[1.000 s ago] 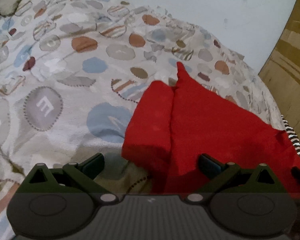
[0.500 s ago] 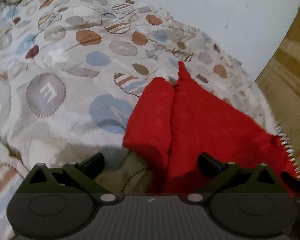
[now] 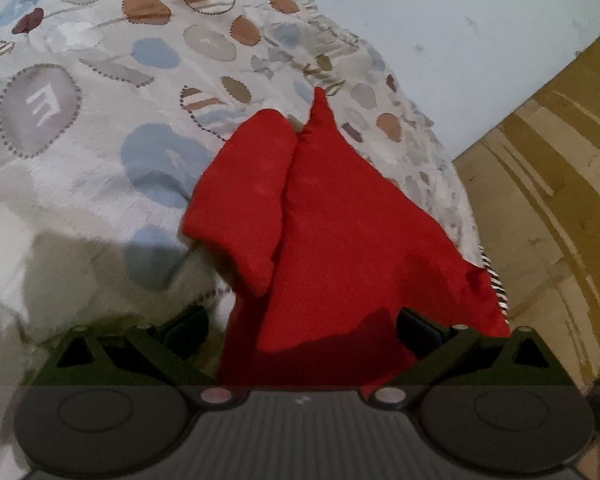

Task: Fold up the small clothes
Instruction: 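Grasp the folded edge with the left gripper and lift it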

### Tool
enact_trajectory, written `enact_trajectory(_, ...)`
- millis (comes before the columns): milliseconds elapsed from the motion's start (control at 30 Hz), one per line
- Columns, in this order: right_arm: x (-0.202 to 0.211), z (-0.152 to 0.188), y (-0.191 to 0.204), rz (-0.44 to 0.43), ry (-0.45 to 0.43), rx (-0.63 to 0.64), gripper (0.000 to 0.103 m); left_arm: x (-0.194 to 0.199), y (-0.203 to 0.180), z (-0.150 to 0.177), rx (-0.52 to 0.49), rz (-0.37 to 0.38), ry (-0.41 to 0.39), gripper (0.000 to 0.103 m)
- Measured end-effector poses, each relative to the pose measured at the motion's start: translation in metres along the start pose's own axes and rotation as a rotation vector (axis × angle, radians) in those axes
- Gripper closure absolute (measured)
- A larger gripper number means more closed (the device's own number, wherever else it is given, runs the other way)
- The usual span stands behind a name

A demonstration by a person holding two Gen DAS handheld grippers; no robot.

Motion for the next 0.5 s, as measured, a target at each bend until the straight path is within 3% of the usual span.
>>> enact_trajectory(200, 0.001, 0.001, 0.000, -0.003, -0.002, -0.006, 0.001, -0.012, -0.001, 0.000, 0.023, -0.044, -0.077, 0.002)
enact_trajectory(267, 0.001, 0.001, 0.000, -0.003, -0.004, -0.011, 0.001, -0.006, -0.004, 0.003, 0.012, -0.053, -0.132, 0.009)
enact_trajectory(333, 0.001, 0.001, 0.001, -0.005, -0.005, -0.015, 0.001, -0.001, -0.009, 0.008, -0.046, -0.052, -0.171, 0.027)
enact_trajectory(433, 0.001, 0.002, 0.001, -0.007, -0.005, -0.019, 0.000, -0.002, -0.018, 0.010, -0.129, -0.062, -0.198, 0.027)
enact_trajectory(500, 0.001, 0.002, 0.000, -0.006, -0.005, -0.018, 0.001, -0.007, -0.017, 0.007, -0.126, -0.078, -0.203, 0.025)
Point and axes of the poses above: each gripper's, at about its wrist camera, not at the fingertips, and x roughly against the way its jaws point, y to its left, z to its underside, the point moved 3 cm from there along -x, roughly the way its jaws point, and after that the axes turned 8 degrees about -y, right-handed, at the moved point
